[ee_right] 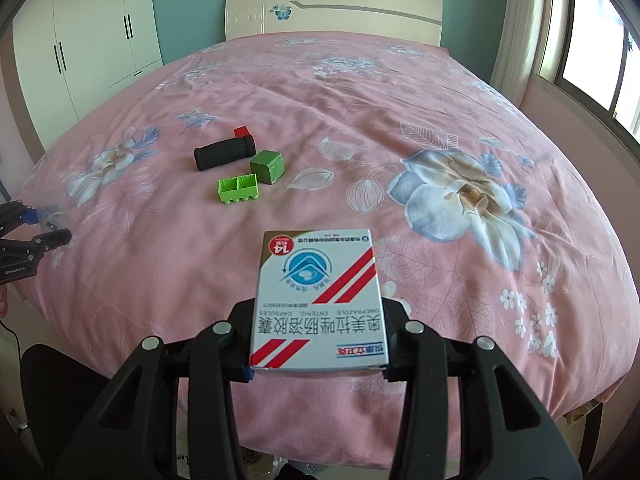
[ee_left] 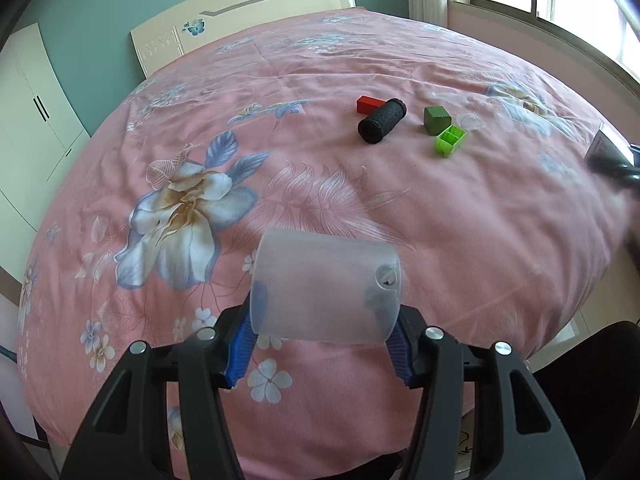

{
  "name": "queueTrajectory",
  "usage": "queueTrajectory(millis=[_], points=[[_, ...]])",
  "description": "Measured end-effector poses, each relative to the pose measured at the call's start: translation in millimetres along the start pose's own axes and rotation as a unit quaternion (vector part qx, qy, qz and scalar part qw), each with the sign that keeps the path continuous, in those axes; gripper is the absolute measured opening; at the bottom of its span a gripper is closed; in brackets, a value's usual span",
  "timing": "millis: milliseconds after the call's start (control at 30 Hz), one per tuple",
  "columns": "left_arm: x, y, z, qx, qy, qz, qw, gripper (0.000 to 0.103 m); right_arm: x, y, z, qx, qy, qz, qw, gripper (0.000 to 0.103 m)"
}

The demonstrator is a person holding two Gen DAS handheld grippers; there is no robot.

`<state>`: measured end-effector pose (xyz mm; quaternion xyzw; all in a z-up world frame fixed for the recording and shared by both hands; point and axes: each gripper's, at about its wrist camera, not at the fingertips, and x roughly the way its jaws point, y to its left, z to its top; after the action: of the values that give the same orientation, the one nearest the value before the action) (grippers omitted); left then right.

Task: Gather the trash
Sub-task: 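Carry the plastic cup with the left gripper while the right carries the medicine box over the bin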

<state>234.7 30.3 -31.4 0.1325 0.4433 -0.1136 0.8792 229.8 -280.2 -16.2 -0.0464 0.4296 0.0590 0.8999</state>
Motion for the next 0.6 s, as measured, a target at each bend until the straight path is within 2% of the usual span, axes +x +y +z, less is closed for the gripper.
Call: queueTrajectory(millis=[300,600], points=[[-27.4,-43.5,-71.8,0.011,0.013,-0.029,0.9994,0.058,-52.8,39.3,-57.9,-0.029,-0.008,0.018,0.999,0.044],[-21.7,-104.1,-141.5,0.049,0.054,-0.062,0.9954,0.058,-63.2,90.3,-138.7,-0.068,0.037,0.058,0.995,0.043]])
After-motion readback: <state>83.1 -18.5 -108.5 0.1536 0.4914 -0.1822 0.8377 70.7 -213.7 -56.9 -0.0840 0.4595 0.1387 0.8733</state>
